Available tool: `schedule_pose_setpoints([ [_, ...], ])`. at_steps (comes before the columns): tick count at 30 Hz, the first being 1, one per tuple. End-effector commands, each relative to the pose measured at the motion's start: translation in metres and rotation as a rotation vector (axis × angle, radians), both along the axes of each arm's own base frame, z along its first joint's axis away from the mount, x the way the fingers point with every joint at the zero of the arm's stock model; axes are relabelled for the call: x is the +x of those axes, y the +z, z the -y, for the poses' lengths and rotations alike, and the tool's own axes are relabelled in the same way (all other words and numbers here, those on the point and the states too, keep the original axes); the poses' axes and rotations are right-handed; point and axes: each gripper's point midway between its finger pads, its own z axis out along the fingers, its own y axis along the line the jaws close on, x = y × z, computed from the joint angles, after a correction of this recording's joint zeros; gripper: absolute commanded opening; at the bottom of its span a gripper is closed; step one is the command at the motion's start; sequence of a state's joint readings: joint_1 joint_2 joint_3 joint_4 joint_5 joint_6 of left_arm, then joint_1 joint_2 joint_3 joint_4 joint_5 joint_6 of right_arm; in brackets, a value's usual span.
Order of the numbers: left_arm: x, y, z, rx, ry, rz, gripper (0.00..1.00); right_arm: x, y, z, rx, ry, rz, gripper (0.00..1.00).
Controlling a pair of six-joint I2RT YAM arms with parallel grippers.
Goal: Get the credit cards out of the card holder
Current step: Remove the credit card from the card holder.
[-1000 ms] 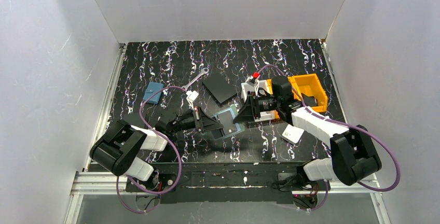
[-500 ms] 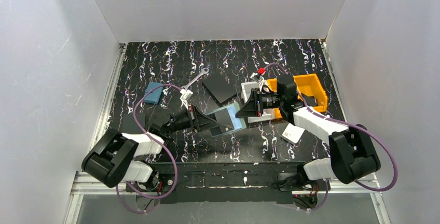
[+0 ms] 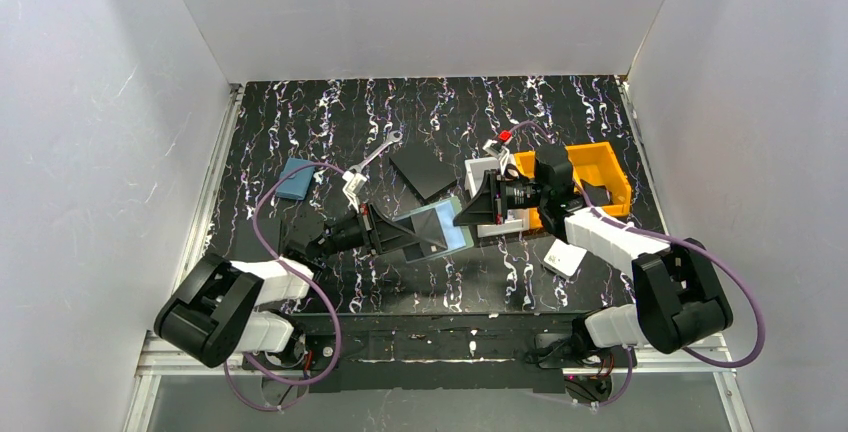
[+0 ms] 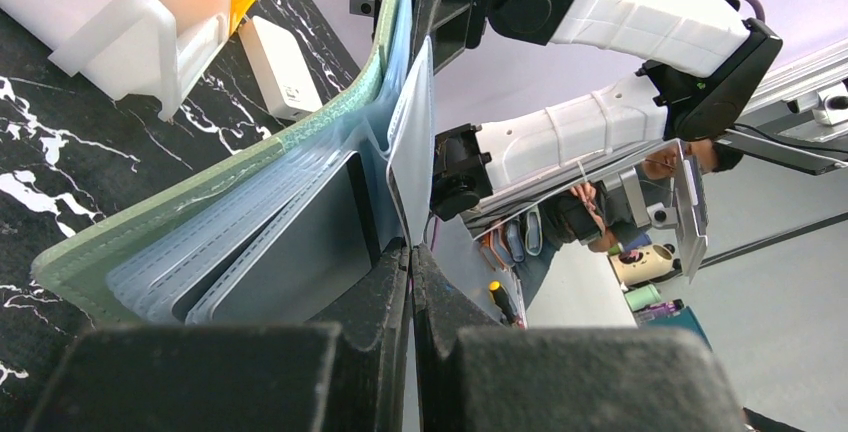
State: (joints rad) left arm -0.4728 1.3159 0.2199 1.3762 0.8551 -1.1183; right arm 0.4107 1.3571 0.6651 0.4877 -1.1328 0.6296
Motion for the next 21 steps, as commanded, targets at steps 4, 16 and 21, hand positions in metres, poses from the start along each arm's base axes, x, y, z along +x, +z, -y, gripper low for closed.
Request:
schedule_pose_setpoints([
  [4, 0.003, 0.002, -0.001, -0.003, -0.027, 0.028, 0.00, 0.003, 0.004, 0.002, 0.025, 0.003, 0.017, 0.01],
  [16, 0.018, -0.004, 0.006, 0.003, -0.033, -0.032, 0.02, -0.002, -0.003, -0.004, 0.014, 0.016, -0.021, 0.01],
  [21, 0.020, -0.008, 0.008, 0.008, -0.040, -0.056, 0.08, -0.001, -0.005, -0.005, 0.014, 0.013, -0.040, 0.01],
])
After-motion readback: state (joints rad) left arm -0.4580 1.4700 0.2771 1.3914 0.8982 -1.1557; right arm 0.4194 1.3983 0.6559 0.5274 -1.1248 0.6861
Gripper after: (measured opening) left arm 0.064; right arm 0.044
